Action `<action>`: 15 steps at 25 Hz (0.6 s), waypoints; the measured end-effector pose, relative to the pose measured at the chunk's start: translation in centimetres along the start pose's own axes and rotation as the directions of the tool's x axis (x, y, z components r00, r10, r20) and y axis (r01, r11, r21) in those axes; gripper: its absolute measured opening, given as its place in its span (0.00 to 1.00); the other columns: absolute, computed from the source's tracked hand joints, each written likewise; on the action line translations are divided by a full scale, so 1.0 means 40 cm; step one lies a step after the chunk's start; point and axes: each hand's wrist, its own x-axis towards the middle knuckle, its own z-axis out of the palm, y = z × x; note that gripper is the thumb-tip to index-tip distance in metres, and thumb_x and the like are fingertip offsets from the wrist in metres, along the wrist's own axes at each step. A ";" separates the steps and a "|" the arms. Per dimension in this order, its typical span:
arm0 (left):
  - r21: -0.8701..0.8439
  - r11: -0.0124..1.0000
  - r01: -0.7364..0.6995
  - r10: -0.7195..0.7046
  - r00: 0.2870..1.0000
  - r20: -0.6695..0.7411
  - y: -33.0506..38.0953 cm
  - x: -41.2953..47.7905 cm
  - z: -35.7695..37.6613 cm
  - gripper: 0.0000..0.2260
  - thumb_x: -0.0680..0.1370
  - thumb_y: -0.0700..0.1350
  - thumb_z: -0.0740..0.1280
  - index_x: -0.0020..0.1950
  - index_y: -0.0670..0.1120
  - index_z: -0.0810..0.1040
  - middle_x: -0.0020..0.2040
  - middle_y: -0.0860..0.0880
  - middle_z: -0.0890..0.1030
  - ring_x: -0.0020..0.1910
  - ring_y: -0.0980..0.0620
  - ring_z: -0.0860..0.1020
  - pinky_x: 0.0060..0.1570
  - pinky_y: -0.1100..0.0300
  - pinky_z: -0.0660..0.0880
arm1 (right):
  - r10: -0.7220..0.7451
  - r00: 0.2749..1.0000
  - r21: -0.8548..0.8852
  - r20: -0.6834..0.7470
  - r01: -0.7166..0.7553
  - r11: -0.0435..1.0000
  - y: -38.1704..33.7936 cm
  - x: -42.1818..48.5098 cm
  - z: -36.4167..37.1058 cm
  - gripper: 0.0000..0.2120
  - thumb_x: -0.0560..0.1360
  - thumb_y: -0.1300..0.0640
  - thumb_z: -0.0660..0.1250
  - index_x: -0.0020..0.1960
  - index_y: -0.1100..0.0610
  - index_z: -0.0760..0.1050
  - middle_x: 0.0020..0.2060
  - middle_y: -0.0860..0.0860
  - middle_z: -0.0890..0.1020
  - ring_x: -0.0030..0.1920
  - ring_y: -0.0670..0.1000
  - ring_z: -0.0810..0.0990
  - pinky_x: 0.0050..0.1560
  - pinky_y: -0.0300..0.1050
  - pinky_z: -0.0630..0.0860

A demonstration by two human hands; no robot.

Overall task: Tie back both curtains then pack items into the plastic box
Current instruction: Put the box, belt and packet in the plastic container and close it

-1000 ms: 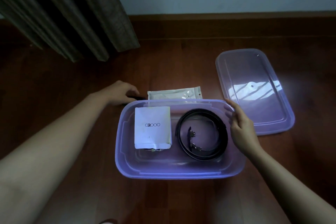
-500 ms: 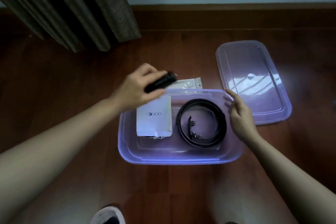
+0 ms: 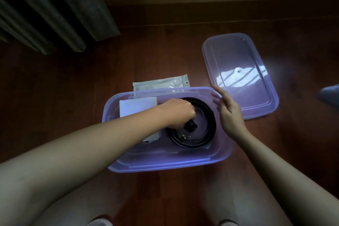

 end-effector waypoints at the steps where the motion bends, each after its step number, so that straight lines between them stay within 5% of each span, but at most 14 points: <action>1: -0.074 0.997 -0.035 0.034 0.999 -0.019 -0.004 -0.001 0.005 0.11 0.73 0.42 0.63 0.52 0.46 0.80 0.52 0.47 0.80 0.53 0.43 0.77 0.36 0.53 0.72 | -0.002 1.000 0.001 -0.001 0.002 1.000 0.000 -0.001 0.000 0.22 0.80 0.64 0.52 0.64 0.40 0.69 0.59 0.47 0.78 0.61 0.48 0.77 0.65 0.53 0.72; 3: -0.246 0.955 -0.166 0.095 0.956 -0.278 -0.020 -0.010 -0.004 0.11 0.72 0.45 0.61 0.46 0.45 0.81 0.47 0.47 0.83 0.48 0.45 0.79 0.40 0.53 0.76 | -0.005 1.000 0.025 -0.001 0.005 1.000 -0.003 -0.004 -0.001 0.22 0.81 0.64 0.52 0.63 0.39 0.69 0.59 0.47 0.78 0.61 0.48 0.77 0.65 0.53 0.72; 5: -0.461 0.863 -0.208 -0.125 0.795 -0.593 -0.070 -0.014 -0.031 0.13 0.73 0.46 0.60 0.44 0.42 0.83 0.43 0.45 0.84 0.43 0.48 0.80 0.44 0.56 0.75 | -0.011 1.000 0.037 0.005 0.011 0.999 -0.007 -0.005 0.001 0.23 0.81 0.64 0.52 0.61 0.36 0.68 0.58 0.47 0.78 0.61 0.47 0.77 0.65 0.51 0.72; 6: -0.535 0.831 -0.150 -0.264 0.740 -0.619 -0.108 -0.014 -0.049 0.12 0.74 0.45 0.61 0.45 0.41 0.83 0.43 0.44 0.83 0.42 0.48 0.80 0.45 0.58 0.73 | -0.013 1.000 0.035 0.006 0.013 0.999 -0.007 -0.004 0.001 0.24 0.81 0.64 0.52 0.60 0.34 0.67 0.58 0.47 0.78 0.61 0.47 0.77 0.65 0.51 0.72; 9: -0.561 0.786 0.260 -0.492 0.812 -0.313 -0.240 -0.013 -0.049 0.11 0.75 0.45 0.67 0.55 0.43 0.81 0.51 0.42 0.81 0.51 0.44 0.79 0.50 0.58 0.70 | -0.017 1.000 0.047 0.001 0.017 0.999 -0.002 -0.003 0.001 0.24 0.80 0.64 0.52 0.60 0.34 0.67 0.59 0.47 0.78 0.62 0.47 0.77 0.66 0.52 0.71; 12: -0.395 0.758 0.519 -0.526 0.844 0.100 -0.302 -0.019 0.008 0.20 0.73 0.46 0.70 0.64 0.47 0.74 0.62 0.43 0.75 0.61 0.41 0.72 0.58 0.53 0.70 | -0.012 1.000 0.047 -0.002 0.012 0.999 0.004 -0.001 0.000 0.25 0.81 0.63 0.52 0.59 0.31 0.67 0.59 0.48 0.78 0.62 0.47 0.77 0.66 0.54 0.72; 15: -0.412 0.760 0.503 -0.540 0.841 0.032 -0.311 -0.019 0.026 0.16 0.72 0.46 0.70 0.59 0.46 0.75 0.57 0.44 0.77 0.57 0.41 0.74 0.53 0.50 0.73 | -0.025 1.000 0.038 -0.005 0.025 0.999 0.002 0.000 0.004 0.24 0.79 0.59 0.52 0.58 0.28 0.67 0.59 0.47 0.78 0.61 0.47 0.77 0.65 0.54 0.72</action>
